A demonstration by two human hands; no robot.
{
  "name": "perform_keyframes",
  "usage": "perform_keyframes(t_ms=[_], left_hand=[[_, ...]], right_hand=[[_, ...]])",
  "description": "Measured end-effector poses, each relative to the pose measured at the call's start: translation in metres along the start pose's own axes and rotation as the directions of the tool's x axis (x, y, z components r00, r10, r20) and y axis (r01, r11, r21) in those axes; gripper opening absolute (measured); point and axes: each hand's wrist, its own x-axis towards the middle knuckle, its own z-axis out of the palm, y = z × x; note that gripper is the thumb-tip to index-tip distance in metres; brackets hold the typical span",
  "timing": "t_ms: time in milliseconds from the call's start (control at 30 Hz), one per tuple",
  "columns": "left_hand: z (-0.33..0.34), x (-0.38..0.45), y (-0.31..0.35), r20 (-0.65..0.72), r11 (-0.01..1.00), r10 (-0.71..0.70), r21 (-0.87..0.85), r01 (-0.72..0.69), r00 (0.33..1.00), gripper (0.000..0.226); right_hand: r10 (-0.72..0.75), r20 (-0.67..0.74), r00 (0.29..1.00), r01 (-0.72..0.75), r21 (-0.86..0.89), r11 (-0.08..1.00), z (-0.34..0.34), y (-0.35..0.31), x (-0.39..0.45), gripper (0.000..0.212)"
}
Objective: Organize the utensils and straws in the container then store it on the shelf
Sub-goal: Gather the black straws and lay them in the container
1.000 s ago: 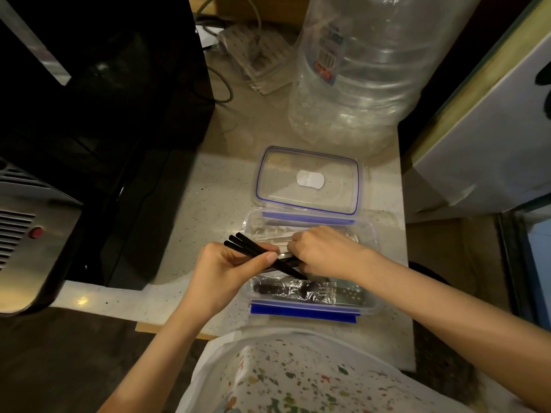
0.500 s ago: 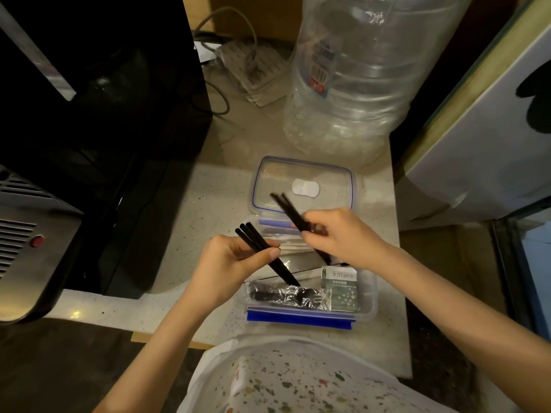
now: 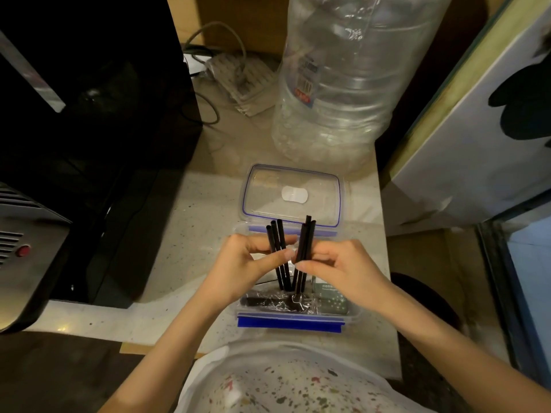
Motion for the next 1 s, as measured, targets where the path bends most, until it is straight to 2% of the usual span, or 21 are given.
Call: perform_keyframes(t_ms=[133,333,533,667,800,833,900,1000], left_hand=[[0.005,0.0,-0.004,0.019,0.997,-0.004,-0.073,0.006,1.0,0.025],[0.012,0.0,-0.009,0.053,0.973,-0.002,-0.232,0.014,0.999,0.033],[0.015,-0.001,-0.015,0.126,0.943,-0.024,-0.327,0.064,0.992,0.032],[0.016,-0.001,-0.018,0.144,0.937,-0.019,-0.342,0.068,0.989,0.029],[0.014,-0.001,-0.02,0.096,0.943,-0.012,-0.329,0.043,0.995,0.021],[0.012,-0.001,-0.02,0.084,0.951,-0.006,-0.309,0.032,0.996,0.02],[0.009,-0.003,-0.021,0.059,0.961,-0.004,-0.275,0.02,0.998,0.02],[0.004,-0.005,-0.023,0.051,0.968,-0.002,-0.25,0.015,0.999,0.022]], right_hand=[[-0.037,-0.013,0.999,0.037,-0.019,0.999,0.004,0.0,0.0,0.022],[-0.083,-0.03,0.996,0.079,-0.122,0.989,0.01,0.002,0.001,0.01],[-0.034,0.006,0.999,0.034,-0.056,0.998,0.01,0.004,0.004,0.011],[-0.003,0.067,0.998,0.004,-0.007,1.0,0.01,0.003,0.007,0.012],[0.101,0.274,0.956,-0.112,0.027,0.993,-0.003,0.005,0.017,0.018],[0.126,0.27,0.955,-0.124,-0.022,0.992,-0.009,0.008,0.022,0.02],[0.149,0.209,0.966,-0.093,-0.256,0.962,-0.016,0.017,0.031,0.021],[0.146,0.269,0.952,0.052,-0.612,0.789,-0.01,0.024,0.038,0.02]])
